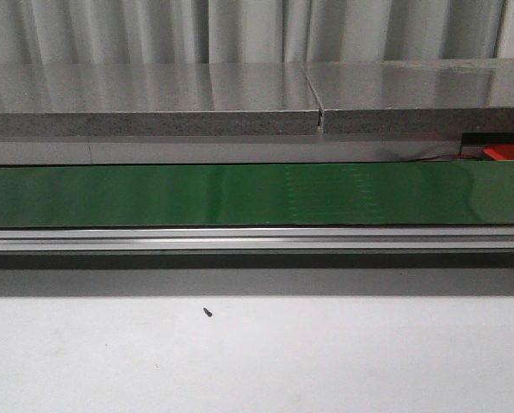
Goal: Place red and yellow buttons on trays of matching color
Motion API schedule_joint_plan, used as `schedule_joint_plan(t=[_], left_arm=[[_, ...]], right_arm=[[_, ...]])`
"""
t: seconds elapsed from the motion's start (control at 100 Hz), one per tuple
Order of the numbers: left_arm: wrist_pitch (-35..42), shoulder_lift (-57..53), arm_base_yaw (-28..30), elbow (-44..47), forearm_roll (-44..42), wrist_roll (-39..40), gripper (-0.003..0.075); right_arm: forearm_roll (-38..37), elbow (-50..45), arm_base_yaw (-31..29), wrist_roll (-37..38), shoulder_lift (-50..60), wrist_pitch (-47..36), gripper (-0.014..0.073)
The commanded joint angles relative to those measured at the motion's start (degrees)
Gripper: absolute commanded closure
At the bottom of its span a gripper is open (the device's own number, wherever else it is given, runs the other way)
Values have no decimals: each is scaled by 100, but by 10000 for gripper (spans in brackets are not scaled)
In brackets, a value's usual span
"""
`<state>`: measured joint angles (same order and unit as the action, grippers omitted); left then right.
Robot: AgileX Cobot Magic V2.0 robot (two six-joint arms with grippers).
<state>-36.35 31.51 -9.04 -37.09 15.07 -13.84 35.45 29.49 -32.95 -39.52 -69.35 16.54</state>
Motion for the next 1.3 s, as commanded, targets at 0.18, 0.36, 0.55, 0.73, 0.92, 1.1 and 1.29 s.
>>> schedule_joint_plan(t=[0.18, 0.36, 0.55, 0.73, 0.92, 1.1, 1.29], left_arm=[[382, 17, -46, -162, 114, 4, 739], [382, 17, -46, -162, 114, 4, 739], [382, 17, -46, -162, 114, 4, 739], [382, 17, -46, -162, 114, 4, 739], [382, 17, -46, -162, 114, 4, 739], [382, 17, -46, -162, 114, 4, 739], [382, 17, -46, -162, 114, 4, 739]], right_arm=[[243, 144, -49, 0, -366, -425, 512], [262, 144, -49, 0, -554, -443, 512], [365, 144, -49, 0, -572, -397, 473], [391, 144, -39, 0, -572, -359, 232], [445, 179, -39, 0, -470, -344, 174], [445, 222, -39, 0, -129, -152, 174], [439, 222, -39, -5, 475, 50, 174]])
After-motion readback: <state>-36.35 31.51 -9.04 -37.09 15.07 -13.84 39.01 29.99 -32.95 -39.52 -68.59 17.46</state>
